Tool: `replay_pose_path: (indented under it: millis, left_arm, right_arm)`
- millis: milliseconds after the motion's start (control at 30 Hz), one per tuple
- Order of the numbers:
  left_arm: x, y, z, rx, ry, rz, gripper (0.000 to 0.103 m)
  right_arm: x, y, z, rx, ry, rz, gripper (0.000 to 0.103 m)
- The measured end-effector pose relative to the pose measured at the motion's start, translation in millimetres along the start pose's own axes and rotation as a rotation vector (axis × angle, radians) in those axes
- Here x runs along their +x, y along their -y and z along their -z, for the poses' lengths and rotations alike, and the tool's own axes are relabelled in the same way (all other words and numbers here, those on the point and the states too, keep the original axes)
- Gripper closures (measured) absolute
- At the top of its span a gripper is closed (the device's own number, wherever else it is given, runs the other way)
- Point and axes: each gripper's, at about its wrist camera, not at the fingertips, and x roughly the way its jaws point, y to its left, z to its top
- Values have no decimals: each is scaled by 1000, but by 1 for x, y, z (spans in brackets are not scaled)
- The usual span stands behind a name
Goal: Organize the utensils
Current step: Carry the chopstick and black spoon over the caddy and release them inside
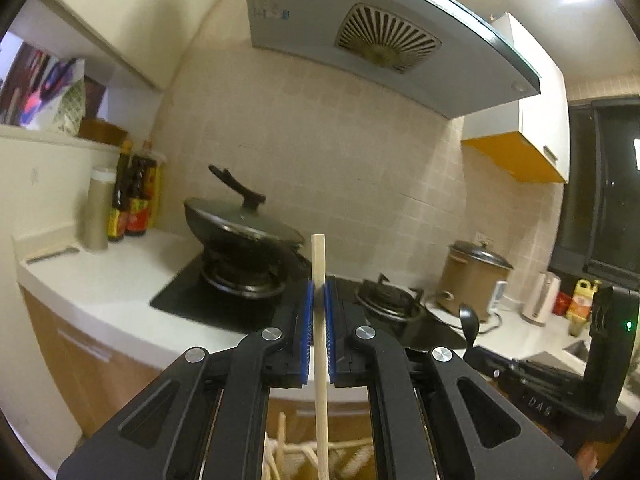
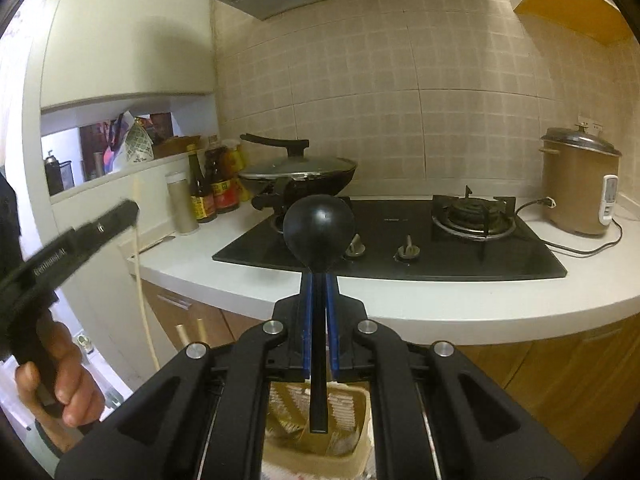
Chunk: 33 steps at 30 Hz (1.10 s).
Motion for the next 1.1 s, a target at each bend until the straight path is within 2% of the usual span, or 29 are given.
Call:
replay_pose_path:
  millis: [200,533,867,933,1000,1067,1100]
  left_arm:
    - [18,-1,17,37,41,-51,99]
    - [37,-9,58,67,13,-109,99]
    - [36,-16,74,59,-14,-97,98]
    - [34,-16,75,64,-21,-95,95]
    - [32,-16,75,65,-28,-94,80]
    - [27,-20,74,57,-34,-90,67]
    - [24,-21,74,53,-34,-88,64]
  right_arm:
    - [21,6,17,-32,23,12,98]
    - [42,22,43,17,32,-54,98]
    - [39,28,57,33,35,-64,98]
    - [34,27,59,27,37,-72,97]
    - [29,25,61,16,37,-70,95]
    - [21,22,64,0,45,-64,84]
    - [18,21,64,-2,52,-63,78]
